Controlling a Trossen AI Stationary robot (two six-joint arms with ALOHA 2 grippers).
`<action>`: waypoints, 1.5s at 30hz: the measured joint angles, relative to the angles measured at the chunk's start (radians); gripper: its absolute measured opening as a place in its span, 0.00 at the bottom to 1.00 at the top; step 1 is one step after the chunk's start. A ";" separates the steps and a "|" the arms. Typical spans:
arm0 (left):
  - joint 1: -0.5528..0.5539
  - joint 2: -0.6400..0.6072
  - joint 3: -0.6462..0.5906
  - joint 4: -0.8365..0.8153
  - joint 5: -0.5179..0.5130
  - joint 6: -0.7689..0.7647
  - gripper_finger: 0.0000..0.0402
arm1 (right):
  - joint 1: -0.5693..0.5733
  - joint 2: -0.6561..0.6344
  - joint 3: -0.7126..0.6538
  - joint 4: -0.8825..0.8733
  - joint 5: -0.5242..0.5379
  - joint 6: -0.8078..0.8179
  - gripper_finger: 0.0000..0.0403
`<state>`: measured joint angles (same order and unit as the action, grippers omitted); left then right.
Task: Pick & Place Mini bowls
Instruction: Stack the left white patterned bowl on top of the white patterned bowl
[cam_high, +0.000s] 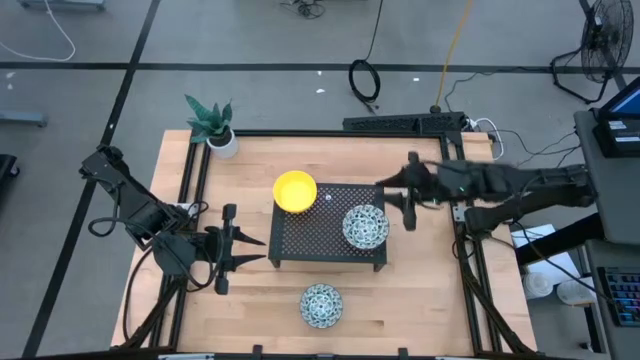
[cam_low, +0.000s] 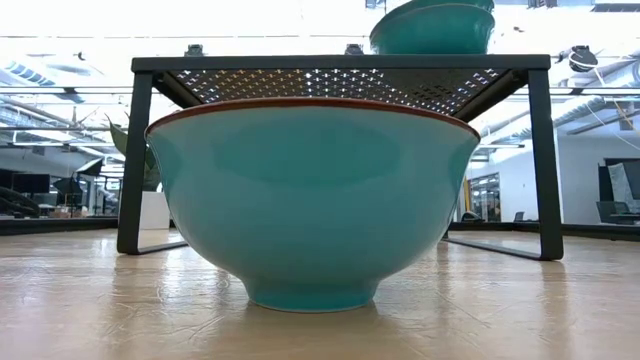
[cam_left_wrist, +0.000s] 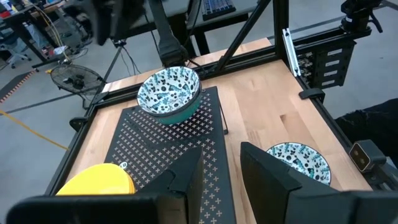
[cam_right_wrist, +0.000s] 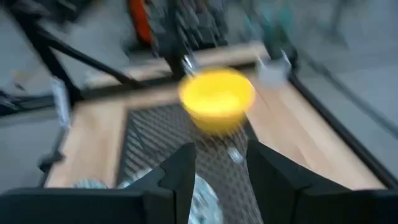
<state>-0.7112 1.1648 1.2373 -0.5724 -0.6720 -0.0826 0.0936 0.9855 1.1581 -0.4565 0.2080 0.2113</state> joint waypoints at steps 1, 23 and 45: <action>0.000 0.000 0.000 0.000 0.000 0.000 0.28 | 0.012 -0.033 -0.076 0.109 -0.001 -0.024 0.32; 0.000 0.000 0.000 0.000 0.000 0.000 0.28 | 0.066 -0.042 -0.574 0.792 -0.106 -0.133 0.00; 0.000 0.000 0.000 0.000 0.000 0.000 0.28 | 0.068 -0.049 -0.576 0.863 -0.132 -0.125 0.00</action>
<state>-0.7112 1.1648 1.2371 -0.5723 -0.6720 -0.0826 0.1616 0.9364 0.5819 0.4062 0.0757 0.0863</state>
